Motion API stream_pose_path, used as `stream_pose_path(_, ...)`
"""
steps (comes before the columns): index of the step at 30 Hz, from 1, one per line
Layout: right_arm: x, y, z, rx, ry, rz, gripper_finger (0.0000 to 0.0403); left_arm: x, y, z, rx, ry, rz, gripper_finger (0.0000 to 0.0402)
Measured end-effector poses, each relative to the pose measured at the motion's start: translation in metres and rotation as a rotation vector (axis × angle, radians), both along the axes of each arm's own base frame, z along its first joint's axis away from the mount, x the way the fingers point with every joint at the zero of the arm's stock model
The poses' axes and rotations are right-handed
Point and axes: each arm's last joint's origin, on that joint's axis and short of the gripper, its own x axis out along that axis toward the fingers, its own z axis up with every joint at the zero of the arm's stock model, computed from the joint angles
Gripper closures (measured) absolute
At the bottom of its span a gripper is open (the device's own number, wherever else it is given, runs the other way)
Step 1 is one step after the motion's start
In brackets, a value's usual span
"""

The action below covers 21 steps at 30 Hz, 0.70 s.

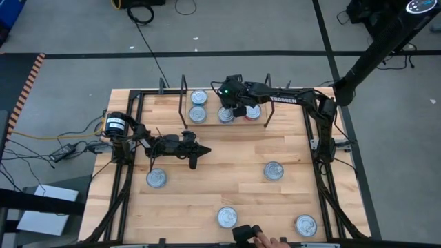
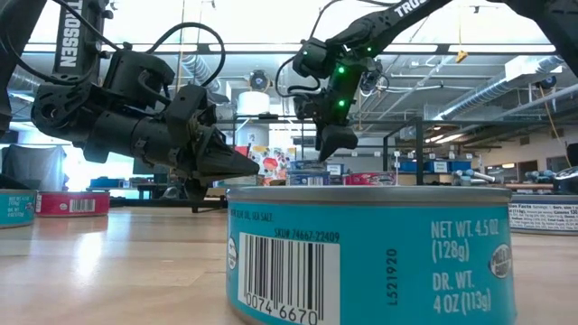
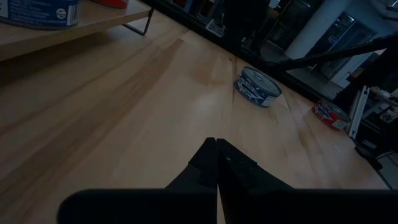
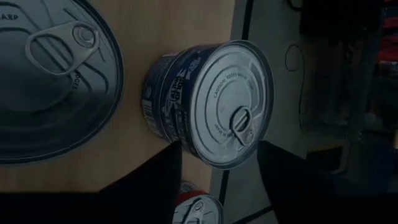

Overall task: Stack canned seafood by type on shelf
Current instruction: Stack the middle top blue tuna can on the top of the other blue tuna can on the shelf, then stack the bottom right red tuna can on top of the other red tuna can on the shelf

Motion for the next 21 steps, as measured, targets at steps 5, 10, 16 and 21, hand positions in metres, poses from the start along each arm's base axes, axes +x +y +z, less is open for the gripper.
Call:
stream_pose_path(5,0.001,-0.001,0.002,-0.004,-0.018,-0.007,0.0198,0.000,0.000,0.000,0.000,0.000,-0.002,0.0399)
stream_pose_path(10,-0.002,0.000,0.010,-0.001,-0.048,-0.030,0.0221,0.000,0.000,0.000,-0.004,0.001,-0.002,0.0399)
stream_pose_path(16,-0.015,0.015,0.044,0.024,-0.156,-0.082,0.0294,0.000,0.000,0.000,-0.004,0.001,-0.002,0.0399)
stream_pose_path(21,-0.034,0.036,0.068,0.383,-0.331,-0.123,0.0390,0.000,0.000,0.000,0.016,0.000,-0.005,0.0399)
